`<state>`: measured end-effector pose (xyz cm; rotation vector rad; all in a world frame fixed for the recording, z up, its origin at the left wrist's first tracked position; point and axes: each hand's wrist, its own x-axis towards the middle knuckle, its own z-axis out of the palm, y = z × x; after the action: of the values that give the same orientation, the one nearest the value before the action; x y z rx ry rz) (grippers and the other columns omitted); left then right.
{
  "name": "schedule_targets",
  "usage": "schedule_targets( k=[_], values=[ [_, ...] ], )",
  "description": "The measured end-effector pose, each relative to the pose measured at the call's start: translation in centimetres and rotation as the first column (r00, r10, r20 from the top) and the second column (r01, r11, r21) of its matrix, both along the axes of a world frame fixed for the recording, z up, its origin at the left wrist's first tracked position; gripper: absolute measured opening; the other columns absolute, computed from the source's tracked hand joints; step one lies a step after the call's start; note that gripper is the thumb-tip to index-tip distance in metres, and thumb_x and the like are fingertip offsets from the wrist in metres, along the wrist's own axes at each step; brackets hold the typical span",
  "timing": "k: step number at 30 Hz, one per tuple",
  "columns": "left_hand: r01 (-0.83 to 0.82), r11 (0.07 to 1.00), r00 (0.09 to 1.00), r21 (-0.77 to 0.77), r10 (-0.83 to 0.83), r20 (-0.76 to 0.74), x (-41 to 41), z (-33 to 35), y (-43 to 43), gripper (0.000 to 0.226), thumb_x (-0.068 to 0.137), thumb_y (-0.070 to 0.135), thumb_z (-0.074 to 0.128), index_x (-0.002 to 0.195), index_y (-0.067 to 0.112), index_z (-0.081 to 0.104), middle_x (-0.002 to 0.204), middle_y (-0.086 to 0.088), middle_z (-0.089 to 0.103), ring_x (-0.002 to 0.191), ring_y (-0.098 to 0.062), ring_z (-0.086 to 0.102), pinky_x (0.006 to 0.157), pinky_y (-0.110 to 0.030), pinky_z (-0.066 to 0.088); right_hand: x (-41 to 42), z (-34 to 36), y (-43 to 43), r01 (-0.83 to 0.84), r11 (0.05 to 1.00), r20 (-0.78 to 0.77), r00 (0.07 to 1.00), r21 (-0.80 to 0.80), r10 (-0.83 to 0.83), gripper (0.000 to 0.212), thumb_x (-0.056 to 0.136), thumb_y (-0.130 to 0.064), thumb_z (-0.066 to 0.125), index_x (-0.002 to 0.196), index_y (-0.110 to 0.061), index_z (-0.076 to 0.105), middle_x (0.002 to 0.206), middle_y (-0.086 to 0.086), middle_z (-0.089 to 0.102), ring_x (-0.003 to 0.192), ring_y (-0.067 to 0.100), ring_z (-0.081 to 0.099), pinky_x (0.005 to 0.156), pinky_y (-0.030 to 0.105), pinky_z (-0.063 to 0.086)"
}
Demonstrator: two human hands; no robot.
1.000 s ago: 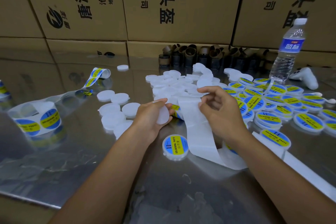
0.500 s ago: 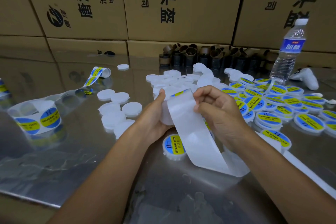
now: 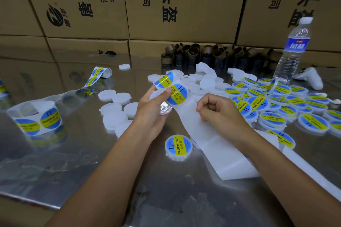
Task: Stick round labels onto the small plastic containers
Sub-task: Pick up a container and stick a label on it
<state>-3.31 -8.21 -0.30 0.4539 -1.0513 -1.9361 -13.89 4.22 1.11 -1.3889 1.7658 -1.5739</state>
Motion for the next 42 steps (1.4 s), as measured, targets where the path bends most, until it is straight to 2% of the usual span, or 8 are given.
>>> schedule_targets(
  k=[5,7,13,18,23,32,38,42],
  values=[
    [-0.047,0.986,0.997,-0.159,0.056,0.048,-0.1,-0.1,0.3,0.021,0.090,0.003,0.058,0.101,0.019,0.064,0.091,0.002,0.074,0.084,-0.014,0.069,0.083,-0.029,0.054,-0.7,-1.2,-0.2,0.332,0.943,-0.502,0.811,-0.032,-0.302,0.015,0.076,-0.006,0.056,0.080,-0.020,0.060,0.072,-0.004,0.056,0.067,0.011,0.048,0.061,0.027,0.037],
    [-0.077,0.975,0.985,-0.207,0.106,0.134,-0.2,-0.2,0.5,0.016,0.089,0.008,0.061,0.097,0.021,0.065,0.092,0.000,0.072,0.086,-0.016,0.068,0.086,-0.033,0.052,-0.6,-1.3,-0.3,0.354,0.928,-0.588,0.728,-0.117,-0.352,0.017,0.077,-0.007,0.058,0.086,-0.020,0.061,0.079,-0.008,0.054,0.076,0.011,0.050,0.070,0.029,0.038],
    [-0.009,0.951,0.951,-0.310,0.104,0.291,-0.3,-0.4,1.1,0.004,0.087,0.024,0.066,0.086,0.025,0.070,0.081,0.005,0.074,0.075,-0.009,0.068,0.074,-0.026,0.053,-0.1,-1.2,-0.5,0.217,0.905,-0.651,0.635,-0.366,-0.416,0.018,0.080,-0.009,0.063,0.098,-0.010,0.068,0.089,0.004,0.062,0.087,0.023,0.056,0.075,0.034,0.044],
    [0.100,0.950,0.952,-0.294,-0.005,0.307,-0.1,-0.3,1.4,0.015,0.090,0.029,0.061,0.094,0.019,0.071,0.093,-0.007,0.074,0.085,-0.020,0.069,0.084,-0.038,0.053,-0.2,-1.7,-0.8,0.228,0.882,-0.658,0.595,-0.411,-0.461,0.027,0.077,-0.017,0.069,0.102,-0.007,0.070,0.092,0.008,0.065,0.091,0.015,0.045,0.078,0.026,0.038],
    [0.167,0.961,0.942,-0.222,-0.089,0.325,0.1,0.2,1.8,0.031,0.094,0.036,0.052,0.089,0.012,0.070,0.075,-0.005,0.072,0.057,-0.012,0.065,0.042,-0.017,0.044,-0.7,-1.7,-0.8,0.230,0.857,-0.664,0.551,-0.461,-0.505,0.027,0.074,-0.022,0.073,0.097,-0.008,0.072,0.091,0.007,0.066,0.091,0.021,0.049,0.076,0.037,0.046],
    [0.194,0.959,0.902,-0.208,-0.091,0.422,0.0,0.0,1.6,0.034,0.093,0.043,0.053,0.080,0.022,0.077,0.089,-0.007,0.073,0.090,-0.024,0.066,0.094,-0.043,0.048,-1.2,-1.3,-0.9,0.093,0.825,-0.733,0.411,-0.558,-0.542,0.016,0.073,-0.013,0.077,0.087,-0.006,0.073,0.095,0.014,0.066,0.097,0.027,0.054,0.077,0.041,0.049],
    [0.178,0.961,0.886,-0.213,-0.062,0.459,-0.1,-0.1,1.7,0.036,0.094,0.040,0.052,0.097,0.009,0.071,0.101,-0.015,0.072,0.097,-0.028,0.064,0.100,-0.043,0.045,-1.0,-1.2,-0.7,0.064,0.839,-0.769,0.366,-0.540,-0.523,0.009,0.074,-0.015,0.076,0.080,-0.009,0.073,0.078,0.005,0.066,0.086,0.028,0.060,0.071,0.038,0.048],
    [0.150,0.962,0.884,-0.228,-0.028,0.466,-0.1,0.0,1.8,0.033,0.091,0.041,0.057,0.087,0.012,0.073,0.103,-0.017,0.071,0.102,-0.032,0.064,0.103,-0.047,0.043,-1.0,-1.4,-0.8,0.113,0.846,-0.762,0.385,-0.521,-0.521,0.008,0.076,-0.020,0.073,0.080,-0.013,0.073,0.075,0.002,0.066,0.085,0.022,0.055,0.077,0.035,0.038]
  ],
)
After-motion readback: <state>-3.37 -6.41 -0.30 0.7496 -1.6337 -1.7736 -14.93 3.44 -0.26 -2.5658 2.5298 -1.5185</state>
